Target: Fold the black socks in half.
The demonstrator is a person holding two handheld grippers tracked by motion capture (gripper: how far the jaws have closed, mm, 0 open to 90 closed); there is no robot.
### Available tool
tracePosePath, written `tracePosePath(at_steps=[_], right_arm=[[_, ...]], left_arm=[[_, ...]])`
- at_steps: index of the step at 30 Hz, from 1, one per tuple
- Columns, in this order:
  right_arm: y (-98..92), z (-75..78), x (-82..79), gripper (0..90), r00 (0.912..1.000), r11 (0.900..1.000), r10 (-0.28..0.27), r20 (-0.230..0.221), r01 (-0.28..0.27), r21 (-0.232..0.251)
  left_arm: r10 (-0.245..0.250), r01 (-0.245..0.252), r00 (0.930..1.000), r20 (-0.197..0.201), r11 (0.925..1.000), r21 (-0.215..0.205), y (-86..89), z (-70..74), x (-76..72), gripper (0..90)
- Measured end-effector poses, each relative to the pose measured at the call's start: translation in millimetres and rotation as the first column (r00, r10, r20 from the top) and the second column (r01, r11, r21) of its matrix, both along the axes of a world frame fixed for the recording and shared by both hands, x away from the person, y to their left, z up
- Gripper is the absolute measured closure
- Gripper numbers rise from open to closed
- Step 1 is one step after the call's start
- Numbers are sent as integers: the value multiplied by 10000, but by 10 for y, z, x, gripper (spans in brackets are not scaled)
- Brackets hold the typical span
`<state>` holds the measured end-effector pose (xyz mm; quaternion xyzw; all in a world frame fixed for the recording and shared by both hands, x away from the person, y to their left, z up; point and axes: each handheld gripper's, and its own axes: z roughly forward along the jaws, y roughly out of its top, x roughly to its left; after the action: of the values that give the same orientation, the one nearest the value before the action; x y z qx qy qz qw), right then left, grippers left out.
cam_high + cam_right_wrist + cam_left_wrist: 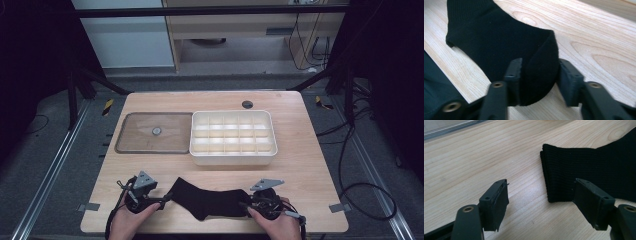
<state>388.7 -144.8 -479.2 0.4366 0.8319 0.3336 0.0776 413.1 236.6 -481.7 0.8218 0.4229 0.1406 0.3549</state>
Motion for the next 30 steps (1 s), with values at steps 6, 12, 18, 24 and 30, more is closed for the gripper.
tracePosePath(at_steps=[6, 12, 18, 24, 30], right_arm=[[8, -6, -2, 775, 9996, 9996, 259, 63, -259, -88], [21, -9, 8, 813, 9988, 9989, 462, 180, -461, -57], [-8, -12, 23, 810, 9988, 9991, 422, 237, -421, -27], [-11, -2, 12, 805, 9985, 9990, 451, 301, -450, -32], [-5, 11, 0, 802, 9984, 9989, 472, 314, -471, -16]], left_arm=[[22, -22, 10000, -4, 10000, -88, -29, 42, 4, 352], [-257, 263, 9996, -153, 9989, 390, -95, 138, 54, 450], [-564, 700, 9938, -953, 9868, 1458, -281, 116, 160, 509], [-715, 1025, 9852, -1557, 9741, 2017, -353, 104, 224, 562], [-975, 1439, 9767, -1911, 9584, 2463, -438, 117, 229, 666]])
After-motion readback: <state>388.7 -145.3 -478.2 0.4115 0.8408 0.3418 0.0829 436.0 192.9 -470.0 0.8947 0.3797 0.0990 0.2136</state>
